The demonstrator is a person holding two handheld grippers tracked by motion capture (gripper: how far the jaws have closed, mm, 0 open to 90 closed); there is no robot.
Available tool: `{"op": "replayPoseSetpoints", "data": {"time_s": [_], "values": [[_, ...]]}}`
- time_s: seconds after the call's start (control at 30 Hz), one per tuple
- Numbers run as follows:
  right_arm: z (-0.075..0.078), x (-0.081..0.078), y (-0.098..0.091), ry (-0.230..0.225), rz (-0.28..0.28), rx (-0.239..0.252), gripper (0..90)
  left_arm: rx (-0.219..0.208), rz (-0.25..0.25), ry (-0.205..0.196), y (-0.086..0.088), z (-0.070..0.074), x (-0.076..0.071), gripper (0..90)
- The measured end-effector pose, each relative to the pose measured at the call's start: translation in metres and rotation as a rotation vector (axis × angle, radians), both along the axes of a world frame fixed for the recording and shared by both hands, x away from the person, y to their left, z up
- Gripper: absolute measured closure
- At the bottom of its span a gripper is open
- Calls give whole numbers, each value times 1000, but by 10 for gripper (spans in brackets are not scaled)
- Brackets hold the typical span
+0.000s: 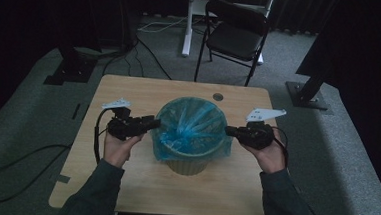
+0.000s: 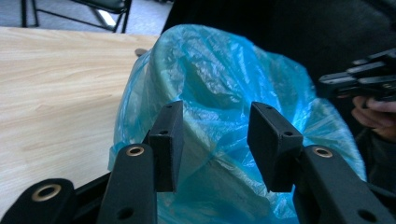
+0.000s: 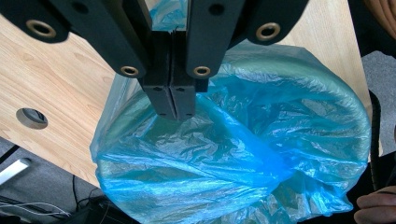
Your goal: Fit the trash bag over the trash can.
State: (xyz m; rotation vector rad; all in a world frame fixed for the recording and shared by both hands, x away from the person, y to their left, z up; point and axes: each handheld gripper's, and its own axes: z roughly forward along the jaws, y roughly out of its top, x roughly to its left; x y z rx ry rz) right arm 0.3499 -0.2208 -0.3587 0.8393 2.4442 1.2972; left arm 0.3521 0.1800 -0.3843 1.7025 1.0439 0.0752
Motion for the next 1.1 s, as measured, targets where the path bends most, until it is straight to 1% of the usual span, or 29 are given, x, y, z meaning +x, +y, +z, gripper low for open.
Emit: {"op": "replayPoseSetpoints", "data": {"time_s": [0.1, 0.13, 0.17, 0.27, 0.33, 0.37, 0.43, 0.5, 0.67, 0.83, 0.93, 1.03, 1.1], "values": [[0, 0, -1, 0, 3, -2, 892, 14, 12, 13, -2, -2, 0, 609], [0, 0, -1, -1, 3, -2, 892, 25, 23, 9, -2, -2, -1, 629], [0, 0, -1, -1, 2, -3, 892, 22, 27, 6, -2, -2, -1, 660], [0, 0, -1, -3, 2, -6, 892, -8, 40, -5, 3, 0, -3, 763], [0, 0, -1, -3, 1, -6, 892, 0, 42, -17, 3, 1, -5, 829], [0, 0, -1, -4, 0, -6, 892, 11, 46, -19, 3, 2, -6, 855], [0, 0, -2, -5, -1, -4, 893, 15, 45, -17, 4, 1, -5, 892], [-1, 0, -3, -6, -4, -6, 894, 20, 53, -14, 7, -1, -4, 895], [-4, 1, -9, -1, -25, -22, 896, 6, 72, 6, 14, -7, -1, 895], [-7, 4, -19, 2, -69, -32, 897, 6, 74, 10, 15, -8, -2, 894], [-7, 4, -23, 0, -88, -28, 897, 10, 75, 11, 14, -9, -1, 892], [-6, 5, -26, -12, -125, -56, 897, 10, 78, 13, 15, -10, 0, 890], [-6, 6, -28, -12, -126, -48, 896, 8, 77, 17, 15, -11, 0, 885]]}}
